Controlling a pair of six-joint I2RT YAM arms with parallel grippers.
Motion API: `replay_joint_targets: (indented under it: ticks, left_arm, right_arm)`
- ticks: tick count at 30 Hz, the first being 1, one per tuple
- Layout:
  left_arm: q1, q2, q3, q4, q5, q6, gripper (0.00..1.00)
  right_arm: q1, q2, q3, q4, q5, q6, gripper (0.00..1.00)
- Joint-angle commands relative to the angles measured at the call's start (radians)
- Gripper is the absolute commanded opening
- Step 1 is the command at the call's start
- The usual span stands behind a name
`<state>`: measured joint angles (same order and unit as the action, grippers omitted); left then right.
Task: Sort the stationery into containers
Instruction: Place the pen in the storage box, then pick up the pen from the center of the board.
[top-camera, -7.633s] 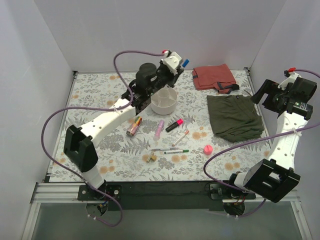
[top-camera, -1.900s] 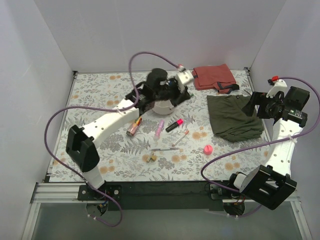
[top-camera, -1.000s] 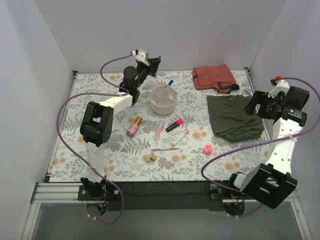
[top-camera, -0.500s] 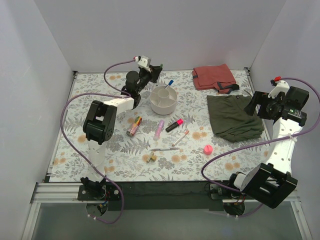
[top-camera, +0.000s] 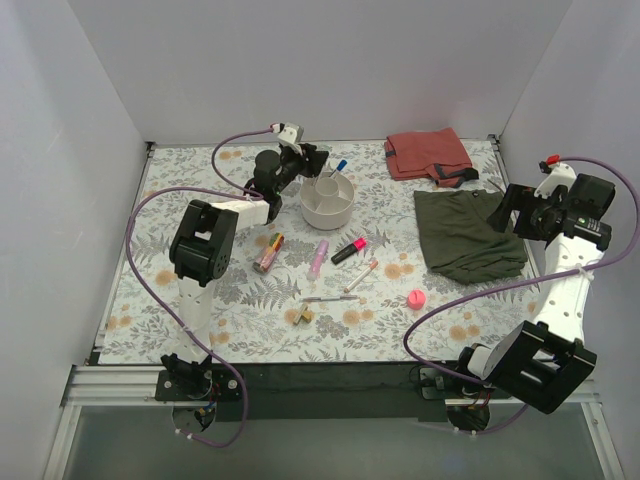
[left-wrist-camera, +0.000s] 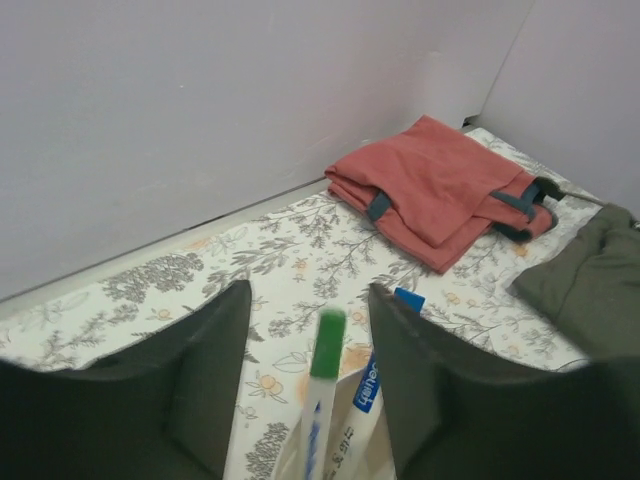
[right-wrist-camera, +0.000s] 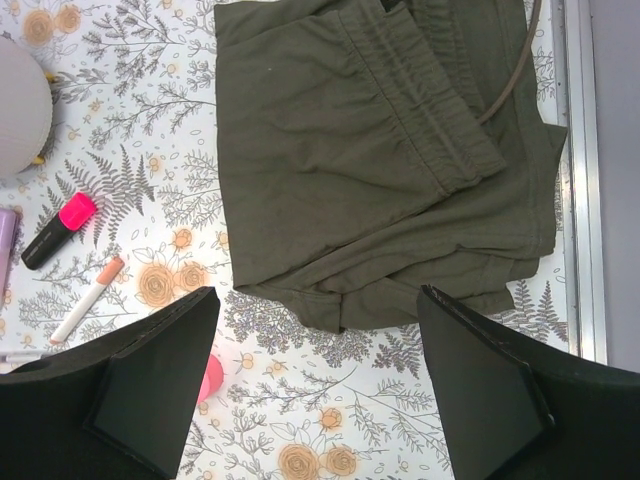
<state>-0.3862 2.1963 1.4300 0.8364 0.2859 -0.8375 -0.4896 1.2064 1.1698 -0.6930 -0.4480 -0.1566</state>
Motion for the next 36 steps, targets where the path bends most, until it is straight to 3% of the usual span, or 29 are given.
replay_joint_targets:
  ticks: [1, 5, 13, 17, 18, 21, 25, 27, 32, 36]
  left_arm:
    - [-0.003, -0.035, -0.023, 0.007, 0.012, 0.001, 0.58]
    - [-0.003, -0.092, -0.055, 0.012, 0.004, 0.014, 0.71]
    - [-0.002, -0.407, -0.173, 0.005, 0.011, 0.147, 0.75]
    - [-0.002, -0.668, -0.255, -0.173, 0.247, 0.158, 0.75]
    - [-0.003, -0.7, -0.27, -0.221, 0.362, 0.141, 0.73]
    - [-0.037, -0.8, -0.316, -0.468, 0.461, 0.086, 0.68]
    - [-0.137, -0.819, -0.298, -0.895, 0.402, 0.142, 0.62]
    - [-0.23, -0.799, -0.295, -1.032, 0.368, 0.233, 0.58]
    - [-0.387, -0.755, -0.329, -1.082, 0.247, 0.349, 0.57]
    - [-0.445, -0.606, -0.241, -1.163, 0.187, 0.359, 0.53]
  right_arm:
    - [-0.001, -0.002, -0.013, 0.038, -0.014, 0.002, 0.89]
    - [-0.003, -0.001, -0.018, 0.05, -0.021, 0.005, 0.89]
    - [-0.001, -0.024, -0.024, 0.056, -0.046, -0.001, 0.89]
    - [-0.001, -0.048, -0.047, 0.061, -0.066, -0.004, 0.89]
    - [-0.001, -0.054, -0.05, 0.061, -0.066, 0.0, 0.88]
    - [0.0, -0.074, -0.053, 0.061, -0.054, 0.003, 0.88]
    - [0.005, -0.102, -0.062, 0.043, -0.06, -0.032, 0.87]
    - [0.025, -0.117, -0.076, 0.014, -0.087, -0.081, 0.86]
    - [0.062, -0.139, -0.104, 0.007, -0.008, -0.13, 0.84]
    - [0.063, -0.165, -0.13, 0.01, -0.02, -0.124, 0.84]
